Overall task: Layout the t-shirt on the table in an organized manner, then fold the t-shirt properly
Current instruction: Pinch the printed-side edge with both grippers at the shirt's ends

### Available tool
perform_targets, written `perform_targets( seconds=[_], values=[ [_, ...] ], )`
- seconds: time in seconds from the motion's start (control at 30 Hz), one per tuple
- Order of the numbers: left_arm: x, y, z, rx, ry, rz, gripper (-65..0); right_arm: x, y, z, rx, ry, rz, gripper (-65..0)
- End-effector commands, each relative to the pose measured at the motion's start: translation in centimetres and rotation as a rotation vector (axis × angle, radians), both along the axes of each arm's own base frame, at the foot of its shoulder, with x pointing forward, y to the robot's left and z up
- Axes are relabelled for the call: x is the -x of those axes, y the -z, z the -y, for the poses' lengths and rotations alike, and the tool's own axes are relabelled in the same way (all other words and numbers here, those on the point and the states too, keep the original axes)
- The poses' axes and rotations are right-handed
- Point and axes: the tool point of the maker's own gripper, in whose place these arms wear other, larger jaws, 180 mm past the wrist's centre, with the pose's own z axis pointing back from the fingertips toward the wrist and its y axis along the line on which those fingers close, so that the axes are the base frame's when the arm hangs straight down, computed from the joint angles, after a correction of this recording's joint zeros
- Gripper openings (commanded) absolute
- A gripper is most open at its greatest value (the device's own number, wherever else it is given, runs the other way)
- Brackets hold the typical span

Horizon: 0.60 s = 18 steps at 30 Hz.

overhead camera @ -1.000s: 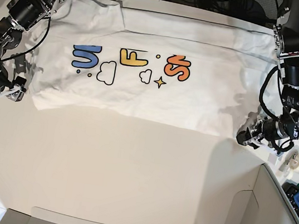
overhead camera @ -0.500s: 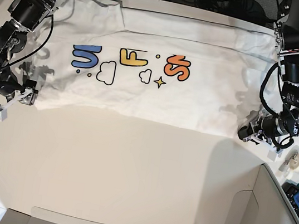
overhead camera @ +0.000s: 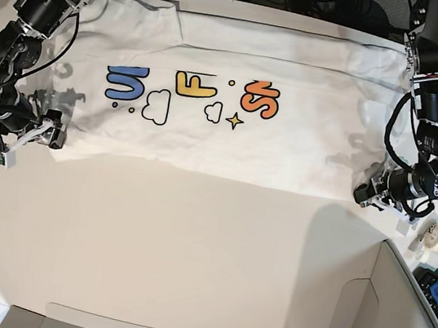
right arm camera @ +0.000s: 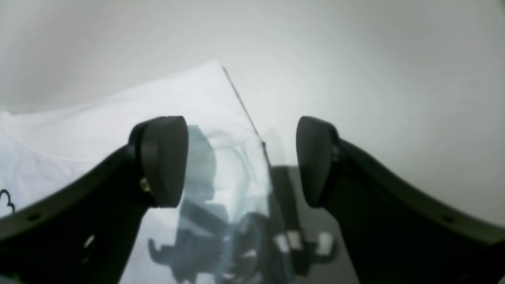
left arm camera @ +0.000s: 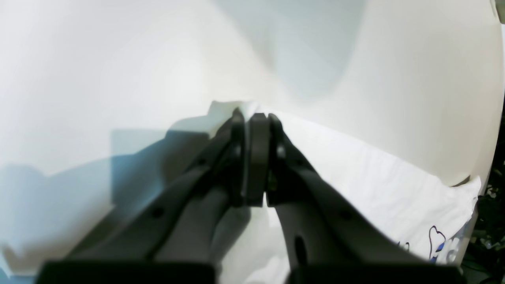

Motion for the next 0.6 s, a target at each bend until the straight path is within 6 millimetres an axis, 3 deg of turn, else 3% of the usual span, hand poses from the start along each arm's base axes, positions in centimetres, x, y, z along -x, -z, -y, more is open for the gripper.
perform_targets(
  seconds=[0.0,0.17,0.57],
  values=[
    [-0.6,-1.0,-0.9,-0.027,0.000,0.014,-65.0,-1.0,-1.2,0.5,0.002,-0.003,0.042,-22.5],
    [-0.6,-1.0,-0.9,-0.027,0.000,0.014,-65.0,-1.3,-0.1,-1.0,-0.050,-0.011,0.019,-22.5],
    [-0.7,-1.0,-0.8,-0.025,0.002,0.016,-65.0,-2.3,-0.4,-2.9,-0.079,-0.036,0.037,-23.3]
  ],
)
